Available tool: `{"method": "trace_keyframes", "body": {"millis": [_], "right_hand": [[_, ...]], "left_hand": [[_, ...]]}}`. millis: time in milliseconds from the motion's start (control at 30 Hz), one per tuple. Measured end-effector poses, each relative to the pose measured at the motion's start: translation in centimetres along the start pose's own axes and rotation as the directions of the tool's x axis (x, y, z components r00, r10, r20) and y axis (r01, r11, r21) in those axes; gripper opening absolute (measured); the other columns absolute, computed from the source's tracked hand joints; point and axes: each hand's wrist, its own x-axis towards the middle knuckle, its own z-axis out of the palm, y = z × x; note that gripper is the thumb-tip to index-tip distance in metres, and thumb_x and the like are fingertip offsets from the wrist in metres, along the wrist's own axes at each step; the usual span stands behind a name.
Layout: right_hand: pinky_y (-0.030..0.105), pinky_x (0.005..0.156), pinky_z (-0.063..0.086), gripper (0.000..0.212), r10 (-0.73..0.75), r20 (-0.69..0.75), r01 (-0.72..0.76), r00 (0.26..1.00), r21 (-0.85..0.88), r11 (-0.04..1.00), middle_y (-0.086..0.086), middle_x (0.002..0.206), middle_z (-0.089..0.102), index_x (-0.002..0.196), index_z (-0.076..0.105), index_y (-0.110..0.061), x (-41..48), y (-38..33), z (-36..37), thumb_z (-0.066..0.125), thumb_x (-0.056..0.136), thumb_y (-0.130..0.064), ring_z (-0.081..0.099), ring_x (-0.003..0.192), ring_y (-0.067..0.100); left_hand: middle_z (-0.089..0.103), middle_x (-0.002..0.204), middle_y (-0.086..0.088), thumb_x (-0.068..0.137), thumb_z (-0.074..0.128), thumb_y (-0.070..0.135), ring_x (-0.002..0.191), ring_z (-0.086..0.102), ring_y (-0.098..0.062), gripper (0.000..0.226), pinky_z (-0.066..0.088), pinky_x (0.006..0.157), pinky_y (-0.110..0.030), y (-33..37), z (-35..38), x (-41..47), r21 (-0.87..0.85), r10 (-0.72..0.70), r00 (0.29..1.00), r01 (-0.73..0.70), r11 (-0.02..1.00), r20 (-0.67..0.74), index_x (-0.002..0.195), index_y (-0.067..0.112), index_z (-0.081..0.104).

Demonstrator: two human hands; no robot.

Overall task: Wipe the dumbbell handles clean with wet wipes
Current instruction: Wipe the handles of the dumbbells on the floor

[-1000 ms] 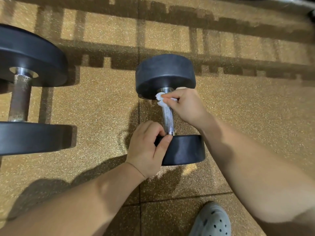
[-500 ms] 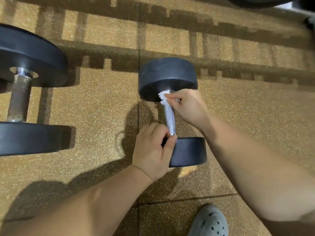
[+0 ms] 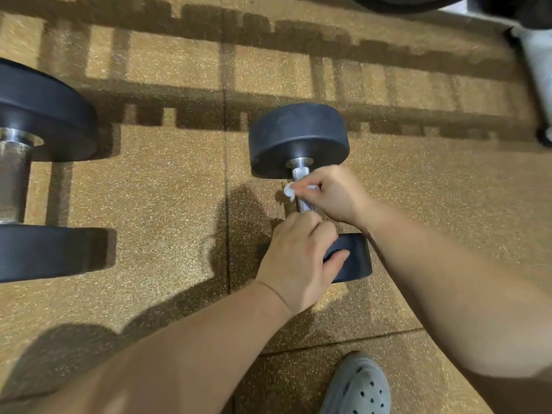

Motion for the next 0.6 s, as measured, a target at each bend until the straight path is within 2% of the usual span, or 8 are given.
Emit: {"method": "trace_keyframes", "body": {"millis": [100, 167, 233, 300, 367, 433, 500, 600], "right_hand": [[0.027, 0.076, 0.051, 0.008, 0.013, 0.310, -0.046, 0.951, 0.098, 0.994, -0.014, 0.085, 0.077, 0.089, 0.082, -0.029, -0.4, -0.1, -1.1, 0.080, 0.082, -0.025, 0.068, 0.081, 0.003], [0.028, 0.077, 0.051, 0.008, 0.012, 0.374, -0.040, 0.927, 0.068, 0.997, -0.017, 0.082, 0.075, 0.087, 0.082, -0.032, -0.3, -0.6, -1.0, 0.081, 0.081, -0.029, 0.069, 0.081, 0.005], [0.026, 0.078, 0.052, 0.005, -0.020, 0.274, -0.003, 0.961, 0.085, 0.996, -0.015, 0.084, 0.076, 0.087, 0.082, -0.032, 0.4, -1.5, -0.1, 0.080, 0.082, -0.033, 0.069, 0.081, 0.004], [0.025, 0.080, 0.052, 0.008, -0.031, 0.049, 0.027, 0.998, 0.083, 0.996, -0.010, 0.090, 0.077, 0.089, 0.082, -0.027, 1.5, -2.5, 1.6, 0.078, 0.084, -0.032, 0.066, 0.083, -0.001], [0.024, 0.087, 0.051, 0.011, 0.095, -0.072, -0.076, 0.993, 0.236, 0.969, -0.009, 0.097, 0.077, 0.095, 0.081, -0.024, 2.7, -3.5, 2.5, 0.077, 0.085, -0.028, 0.067, 0.091, 0.000], [0.024, 0.090, 0.051, 0.013, 0.206, 0.039, -0.201, 0.978, 0.446, 0.872, -0.009, 0.099, 0.076, 0.098, 0.081, -0.024, 2.8, -4.4, 2.6, 0.078, 0.085, -0.024, 0.068, 0.095, 0.002], [0.029, 0.087, 0.054, 0.010, 0.175, 0.213, -0.248, 0.961, 0.389, 0.887, -0.008, 0.094, 0.077, 0.093, 0.081, -0.031, 1.7, -5.1, 2.2, 0.079, 0.084, -0.032, 0.069, 0.091, 0.007], [0.035, 0.080, 0.056, 0.007, 0.055, 0.482, -0.231, 0.874, 0.314, 0.921, 0.004, 0.086, 0.076, 0.088, 0.081, -0.030, -0.2, -5.6, 1.9, 0.080, 0.082, -0.028, 0.064, 0.073, 0.016]], "left_hand": [[0.057, 0.096, -0.010, 0.091, 0.061, 0.036, 0.088, 0.054, -0.032, 0.027, 0.048, 0.083, -0.045, -1.3, -0.7, -0.9, -0.022, 0.031, 0.999, -0.031, 0.999, -0.018, 0.090, 0.009, 0.060], [0.058, 0.101, -0.011, 0.092, 0.060, 0.034, 0.092, 0.053, -0.030, 0.025, 0.044, 0.087, -0.040, -2.4, -1.6, -1.8, -0.019, 0.035, 0.999, -0.035, 0.999, -0.021, 0.092, 0.008, 0.059], [0.057, 0.100, -0.010, 0.094, 0.056, 0.033, 0.092, 0.052, -0.029, 0.025, 0.042, 0.087, -0.038, -3.7, -2.7, -2.9, 0.016, 0.017, 1.000, -0.017, 1.000, -0.002, 0.093, 0.008, 0.057], [0.054, 0.096, -0.008, 0.095, 0.052, 0.032, 0.089, 0.051, -0.028, 0.025, 0.042, 0.082, -0.039, -4.9, -4.0, -3.9, 0.006, -0.036, 0.999, 0.036, 0.999, 0.022, 0.091, 0.007, 0.056], [0.052, 0.084, -0.003, 0.096, 0.046, 0.036, 0.079, 0.049, -0.024, 0.030, 0.041, 0.072, -0.040, -5.4, -5.6, -3.9, -0.028, -0.149, 0.988, 0.150, 0.988, 0.027, 0.082, 0.009, 0.054], [0.048, 0.065, 0.001, 0.095, 0.040, 0.049, 0.065, 0.048, -0.024, 0.045, 0.042, 0.062, -0.043, -5.8, -7.0, -2.9, -0.035, -0.343, 0.939, 0.344, 0.938, 0.026, 0.067, 0.014, 0.050], [0.045, 0.053, 0.001, 0.088, 0.034, 0.066, 0.055, 0.049, -0.026, 0.062, 0.046, 0.058, -0.044, -6.7, -8.1, -2.1, -0.050, -0.533, 0.845, 0.535, 0.844, 0.041, 0.057, 0.014, 0.047], [0.043, 0.051, 0.004, 0.086, 0.033, 0.069, 0.053, 0.047, -0.023, 0.061, 0.045, 0.055, -0.040, -7.8, -8.6, -2.6, 0.006, -0.533, 0.845, 0.534, 0.846, -0.033, 0.054, 0.018, 0.043]]}}
